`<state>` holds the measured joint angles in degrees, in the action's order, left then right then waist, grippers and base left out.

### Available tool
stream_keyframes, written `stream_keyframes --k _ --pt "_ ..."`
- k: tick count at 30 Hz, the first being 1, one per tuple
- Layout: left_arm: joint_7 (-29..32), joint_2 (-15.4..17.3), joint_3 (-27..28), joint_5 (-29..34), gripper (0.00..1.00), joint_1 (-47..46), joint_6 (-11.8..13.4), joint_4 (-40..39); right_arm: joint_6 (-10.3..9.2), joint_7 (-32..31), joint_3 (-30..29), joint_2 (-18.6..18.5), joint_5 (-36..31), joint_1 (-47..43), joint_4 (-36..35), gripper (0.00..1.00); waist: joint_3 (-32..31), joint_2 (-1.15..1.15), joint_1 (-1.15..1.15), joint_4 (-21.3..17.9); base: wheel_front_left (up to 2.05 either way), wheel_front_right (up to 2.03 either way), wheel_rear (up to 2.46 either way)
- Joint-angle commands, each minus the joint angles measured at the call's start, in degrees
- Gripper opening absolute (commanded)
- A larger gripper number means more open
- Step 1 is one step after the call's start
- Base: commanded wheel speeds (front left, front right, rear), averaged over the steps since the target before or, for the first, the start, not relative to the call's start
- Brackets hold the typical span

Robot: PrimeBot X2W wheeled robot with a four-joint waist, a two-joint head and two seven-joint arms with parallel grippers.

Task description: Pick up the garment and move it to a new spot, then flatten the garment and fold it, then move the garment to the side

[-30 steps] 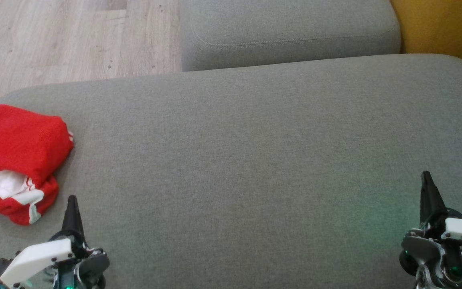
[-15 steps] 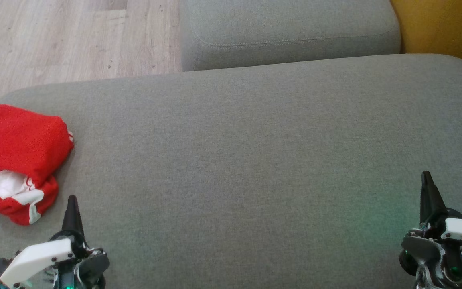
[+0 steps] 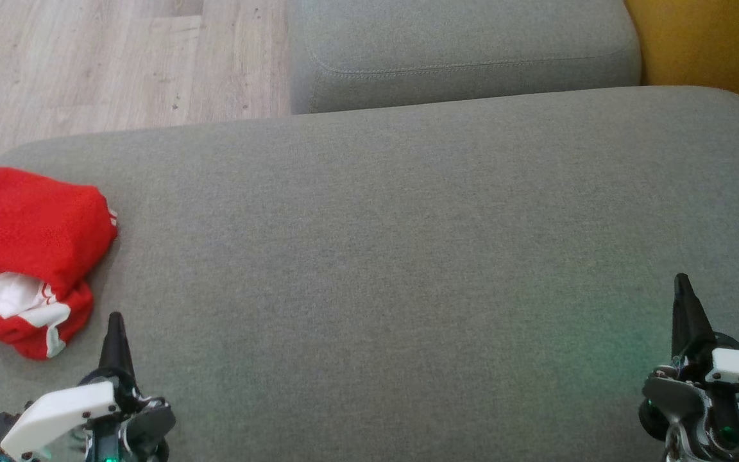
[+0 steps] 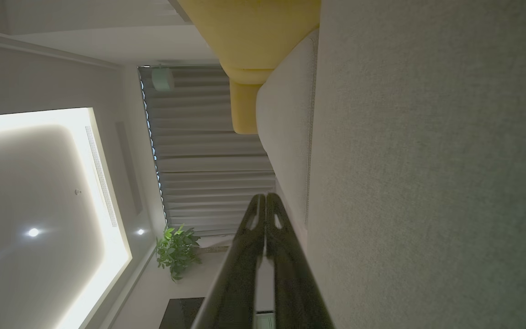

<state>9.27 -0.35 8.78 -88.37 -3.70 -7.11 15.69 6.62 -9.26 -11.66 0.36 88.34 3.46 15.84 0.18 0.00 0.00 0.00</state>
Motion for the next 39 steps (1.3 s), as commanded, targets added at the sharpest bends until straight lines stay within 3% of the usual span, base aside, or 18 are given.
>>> stream_keyframes --k 1,6,7,21,39 --pt "0.32 0.35 1.66 -0.47 0.00 -2.91 -0.37 -1.65 0.87 -0.33 1.22 -0.36 0.51 3.15 -1.79 0.00 0.00 0.00 0.00 0.00 0.00 0.00 0.00" --pt "0.32 0.35 1.66 -0.47 0.00 -2.91 -0.37 -1.65 0.87 -0.33 1.22 -0.36 0.51 3.15 -1.79 0.00 0.00 0.00 0.00 0.00 0.00 0.00 0.00" --pt "0.01 0.00 0.00 0.00 1.00 0.00 0.00 0.00 0.00 0.00 0.00 0.00 0.00 0.00 0.00 1.00 0.00 0.00 0.00 0.00 0.00 0.00 0.00" --pt "-2.25 0.00 -1.37 1.82 1.00 0.91 0.43 0.54 -0.02 2.22 1.58 -0.09 -3.00 -0.73 0.95 1.00 0.02 0.00 0.00 -0.03 0.00 0.00 0.00" --pt "-5.55 0.58 -3.66 12.53 1.00 0.84 1.06 -1.26 0.11 5.53 3.70 -0.60 -17.37 -0.58 -2.23 1.00 0.26 0.00 0.00 -0.06 0.00 0.00 0.00"
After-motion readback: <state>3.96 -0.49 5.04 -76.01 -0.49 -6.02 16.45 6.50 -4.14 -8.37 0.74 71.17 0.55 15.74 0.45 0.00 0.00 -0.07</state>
